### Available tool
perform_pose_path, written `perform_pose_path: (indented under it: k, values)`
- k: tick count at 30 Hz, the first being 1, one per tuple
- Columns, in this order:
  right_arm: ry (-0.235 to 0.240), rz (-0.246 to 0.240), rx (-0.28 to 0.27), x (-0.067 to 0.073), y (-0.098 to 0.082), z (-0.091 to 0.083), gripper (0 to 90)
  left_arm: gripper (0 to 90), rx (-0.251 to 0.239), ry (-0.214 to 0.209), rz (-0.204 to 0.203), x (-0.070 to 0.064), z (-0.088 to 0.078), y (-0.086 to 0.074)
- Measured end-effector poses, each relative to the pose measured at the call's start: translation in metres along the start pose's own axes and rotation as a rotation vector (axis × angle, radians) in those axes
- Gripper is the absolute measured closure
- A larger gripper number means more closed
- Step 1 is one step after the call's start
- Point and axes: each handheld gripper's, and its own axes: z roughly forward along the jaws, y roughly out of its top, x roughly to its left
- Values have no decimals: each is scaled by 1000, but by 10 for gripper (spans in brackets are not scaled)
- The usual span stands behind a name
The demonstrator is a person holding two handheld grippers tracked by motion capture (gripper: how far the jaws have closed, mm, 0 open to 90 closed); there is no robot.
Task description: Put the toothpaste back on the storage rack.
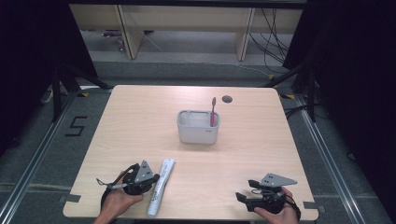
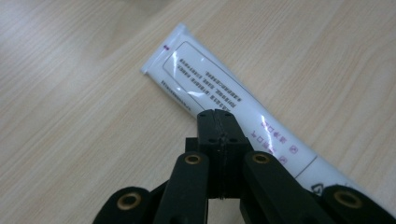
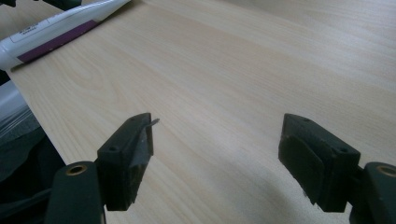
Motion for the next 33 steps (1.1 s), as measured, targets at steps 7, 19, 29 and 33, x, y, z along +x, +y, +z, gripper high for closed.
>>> perform_pose_path:
  k: [7,19,29,33]
  values:
    - [1,-5,-2,0,0,0,271,870,9,-22,-1,-2,4,7]
    - [-18,-45,-16,-4,0,0,271,558,55,-64,-149,10,-21,12]
    - [-18,-47,-14,-3,0,0,272,416,150,-126,-139,-2,-28,24]
    - [-16,-46,-12,-3,0,0,271,407,173,-126,-125,-9,-23,27]
